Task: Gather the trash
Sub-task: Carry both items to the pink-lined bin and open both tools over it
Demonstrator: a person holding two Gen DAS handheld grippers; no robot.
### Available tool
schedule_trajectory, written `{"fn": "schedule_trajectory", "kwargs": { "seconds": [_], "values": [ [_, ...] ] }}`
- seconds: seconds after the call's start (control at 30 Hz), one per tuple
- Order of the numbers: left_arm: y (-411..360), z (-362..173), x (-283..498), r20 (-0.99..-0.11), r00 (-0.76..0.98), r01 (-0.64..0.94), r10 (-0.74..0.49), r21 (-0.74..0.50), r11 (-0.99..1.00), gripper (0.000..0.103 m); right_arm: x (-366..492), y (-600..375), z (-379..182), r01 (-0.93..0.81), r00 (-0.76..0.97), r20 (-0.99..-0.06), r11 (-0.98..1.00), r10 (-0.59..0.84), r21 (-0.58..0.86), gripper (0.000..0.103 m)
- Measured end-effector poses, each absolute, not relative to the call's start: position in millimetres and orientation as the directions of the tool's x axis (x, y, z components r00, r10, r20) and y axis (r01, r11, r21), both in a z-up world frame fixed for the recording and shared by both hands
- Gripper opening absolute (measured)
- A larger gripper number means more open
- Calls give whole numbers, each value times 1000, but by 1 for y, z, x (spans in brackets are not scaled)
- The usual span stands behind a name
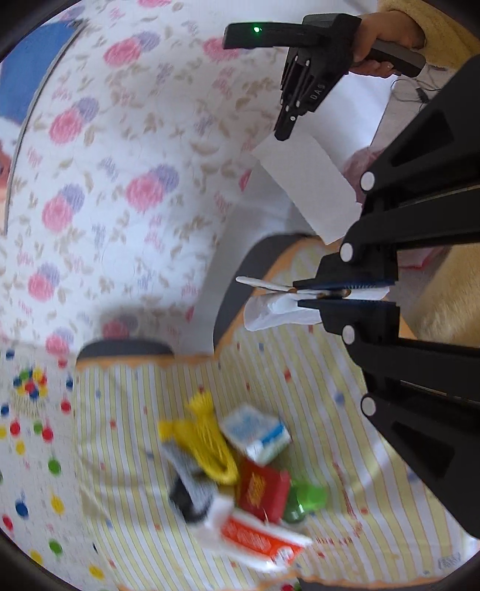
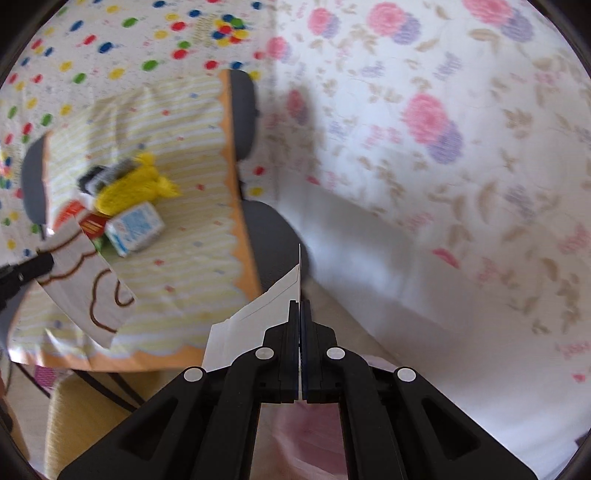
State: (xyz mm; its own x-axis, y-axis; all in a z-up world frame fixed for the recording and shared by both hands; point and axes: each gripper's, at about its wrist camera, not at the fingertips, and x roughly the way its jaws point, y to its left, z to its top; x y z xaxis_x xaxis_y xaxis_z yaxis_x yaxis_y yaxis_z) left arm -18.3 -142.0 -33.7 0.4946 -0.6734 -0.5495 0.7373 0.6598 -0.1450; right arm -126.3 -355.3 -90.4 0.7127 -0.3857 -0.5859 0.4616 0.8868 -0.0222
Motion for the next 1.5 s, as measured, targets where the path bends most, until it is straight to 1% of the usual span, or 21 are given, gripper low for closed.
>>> {"fn": "schedule_trajectory", "kwargs": {
  "seconds": [0.1, 0.23, 0.33, 0.53, 0.6, 0.93, 1.1, 1.4, 1.47, 1.5],
  "values": [
    [-166, -42, -27, -549, 445, 764, -707, -179, 620, 2, -142, -371, -106, 517, 667, -608, 855, -431, -39, 1],
    [-186, -60, -38, -555, 395, 773, -732, -231, 591, 2, -153, -390, -127, 558, 633, -635, 829, -443, -21, 1],
    [-199, -73, -42, -577, 368, 778, -729, -239, 581, 2, -156, -402, -141, 579, 613, -651, 815, -447, -14, 5],
    [-215, -87, -44, -608, 331, 787, -722, -244, 567, 2, -157, -421, -163, 586, 614, -684, 808, -394, 61, 13],
    [-219, -90, -45, -614, 322, 791, -720, -243, 562, 2, -158, -422, -163, 587, 616, -682, 807, -394, 64, 16],
    [-246, -106, -65, -651, 257, 833, -715, -225, 505, 2, -169, -422, -141, 574, 675, -628, 811, -388, 116, 16],
    [-272, -117, -77, -671, 205, 863, -712, -218, 455, 2, -179, -421, -130, 565, 698, -601, 816, -390, 127, 24],
    [-327, -146, -83, -713, 154, 900, -684, -185, 395, 3, -195, -435, -131, 592, 690, -596, 794, -411, 137, 27],
    [-340, -154, -81, -726, 141, 904, -674, -183, 386, 7, -197, -440, -132, 602, 684, -599, 786, -416, 141, 27],
    [-345, -158, -80, -731, 133, 905, -670, -186, 382, 13, -198, -441, -133, 605, 682, -601, 784, -417, 142, 27]
  ]
}}
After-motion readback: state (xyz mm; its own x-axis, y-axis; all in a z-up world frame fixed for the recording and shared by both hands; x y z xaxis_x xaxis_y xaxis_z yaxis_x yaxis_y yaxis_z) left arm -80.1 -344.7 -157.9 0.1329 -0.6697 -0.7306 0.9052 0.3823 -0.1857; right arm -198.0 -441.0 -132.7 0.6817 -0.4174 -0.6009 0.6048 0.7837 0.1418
